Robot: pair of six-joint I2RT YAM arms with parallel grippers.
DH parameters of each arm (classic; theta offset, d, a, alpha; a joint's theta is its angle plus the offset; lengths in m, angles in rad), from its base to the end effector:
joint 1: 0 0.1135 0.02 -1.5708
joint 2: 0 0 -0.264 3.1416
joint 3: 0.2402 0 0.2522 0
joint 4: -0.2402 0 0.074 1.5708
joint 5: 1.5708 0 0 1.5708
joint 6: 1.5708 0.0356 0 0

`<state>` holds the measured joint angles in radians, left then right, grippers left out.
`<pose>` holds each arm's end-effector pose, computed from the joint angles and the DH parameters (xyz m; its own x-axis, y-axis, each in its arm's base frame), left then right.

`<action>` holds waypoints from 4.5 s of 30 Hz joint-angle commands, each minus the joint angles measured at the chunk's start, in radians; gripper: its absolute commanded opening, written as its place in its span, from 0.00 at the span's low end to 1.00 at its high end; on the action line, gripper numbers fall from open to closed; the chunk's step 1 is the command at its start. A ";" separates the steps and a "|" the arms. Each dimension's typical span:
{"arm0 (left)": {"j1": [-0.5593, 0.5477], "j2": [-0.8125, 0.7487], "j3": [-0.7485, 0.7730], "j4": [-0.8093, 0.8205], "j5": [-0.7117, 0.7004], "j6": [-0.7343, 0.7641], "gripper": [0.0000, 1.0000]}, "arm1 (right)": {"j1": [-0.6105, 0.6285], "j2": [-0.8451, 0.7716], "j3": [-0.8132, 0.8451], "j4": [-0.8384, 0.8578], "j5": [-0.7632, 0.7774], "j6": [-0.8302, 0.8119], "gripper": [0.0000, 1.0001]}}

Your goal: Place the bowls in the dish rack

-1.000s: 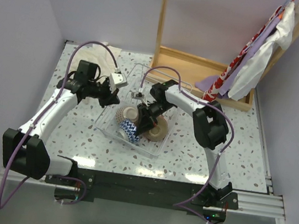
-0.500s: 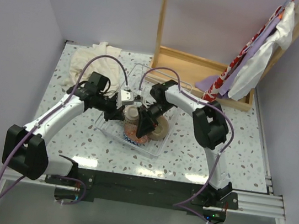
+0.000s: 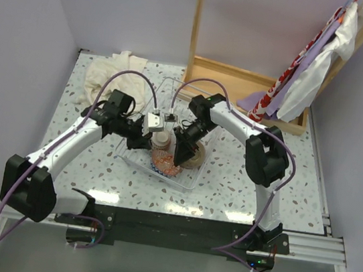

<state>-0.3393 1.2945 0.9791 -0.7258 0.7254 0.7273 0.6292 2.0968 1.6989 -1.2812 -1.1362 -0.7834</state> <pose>0.2282 -0.1056 0.2617 -0.2322 0.6095 -0.7580 0.9632 0.2527 -0.0918 0.2979 0.2568 0.2137 -0.4506 -0.6955 -0.5598 -0.6866 -0.1308 0.7152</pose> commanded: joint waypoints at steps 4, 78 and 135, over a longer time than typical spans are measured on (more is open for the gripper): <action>0.003 -0.070 0.047 0.025 -0.107 0.044 0.43 | -0.003 -0.103 0.013 0.039 0.001 0.079 0.39; 0.430 -0.317 -0.165 0.430 -0.339 -0.810 0.69 | 0.379 -0.113 0.058 0.401 0.972 1.063 0.54; 0.347 -0.044 -0.002 0.445 -0.050 -0.629 0.54 | 0.026 0.072 -0.030 0.250 -0.108 0.714 0.08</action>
<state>0.0116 1.2369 0.9390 -0.2871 0.6491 0.0597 0.6754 2.1372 1.6287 -0.9127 -1.2171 0.0341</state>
